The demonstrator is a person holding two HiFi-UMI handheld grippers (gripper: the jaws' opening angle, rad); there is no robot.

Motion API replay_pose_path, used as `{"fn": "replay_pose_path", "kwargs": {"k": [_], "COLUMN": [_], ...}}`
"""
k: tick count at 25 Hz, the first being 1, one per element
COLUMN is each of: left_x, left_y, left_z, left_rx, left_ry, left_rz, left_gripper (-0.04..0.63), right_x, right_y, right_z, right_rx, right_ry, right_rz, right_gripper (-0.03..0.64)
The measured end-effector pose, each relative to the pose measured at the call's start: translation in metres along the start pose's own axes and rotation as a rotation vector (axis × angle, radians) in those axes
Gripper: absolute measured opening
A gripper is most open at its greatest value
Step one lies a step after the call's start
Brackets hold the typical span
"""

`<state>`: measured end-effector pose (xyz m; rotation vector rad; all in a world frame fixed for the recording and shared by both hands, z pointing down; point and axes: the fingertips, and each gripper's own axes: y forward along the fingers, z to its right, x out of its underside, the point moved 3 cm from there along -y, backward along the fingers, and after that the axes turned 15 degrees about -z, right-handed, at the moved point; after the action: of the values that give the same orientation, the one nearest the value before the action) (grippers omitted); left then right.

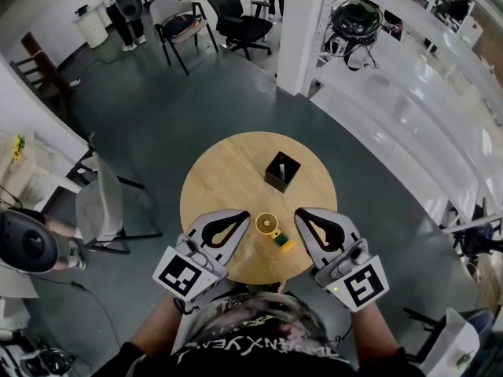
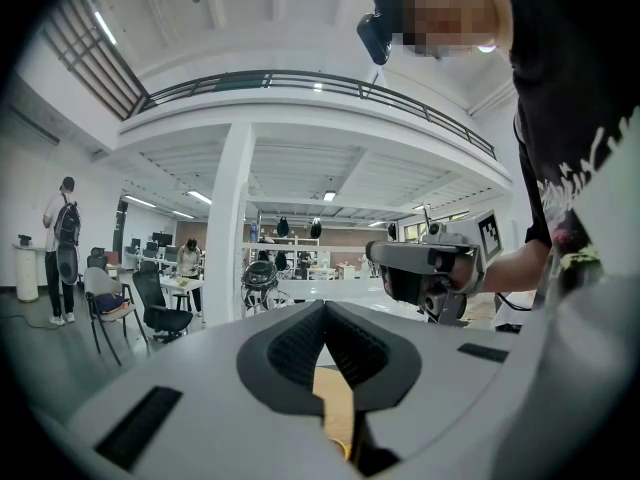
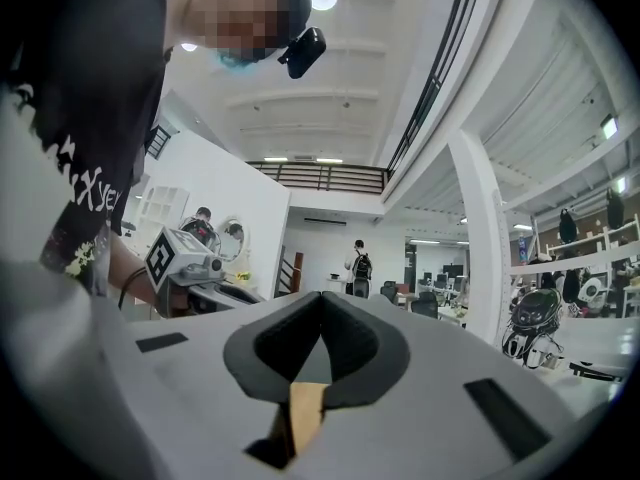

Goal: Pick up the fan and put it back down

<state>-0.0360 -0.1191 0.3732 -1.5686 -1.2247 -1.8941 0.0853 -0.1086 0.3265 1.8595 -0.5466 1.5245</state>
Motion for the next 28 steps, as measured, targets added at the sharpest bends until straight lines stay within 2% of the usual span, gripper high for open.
{"fn": "replay_pose_path", "kwargs": {"k": [16,24,28], "left_x": [0.007,-0.002,-0.002], "left_y": [0.003,0.004,0.005], "left_z": [-0.004,-0.003,-0.004], "left_rx": [-0.013,-0.001,-0.002], "left_ry": [-0.006,-0.009,-0.011], "left_rz": [-0.037,0.011,0.009], "left_gripper": [0.017,0.017,0.017], "right_x": [0.006,0.006,0.007], "right_y": [0.006,0.008,0.009], "right_z": [-0.006,-0.006,-0.005], "right_rx": [-0.035,-0.044,-0.048], "right_ry": [-0.052,-0.052,-0.054], "right_rz": [-0.040,-0.041,-0.046], "right_gripper": [-0.002,-0.002,-0.002]}}
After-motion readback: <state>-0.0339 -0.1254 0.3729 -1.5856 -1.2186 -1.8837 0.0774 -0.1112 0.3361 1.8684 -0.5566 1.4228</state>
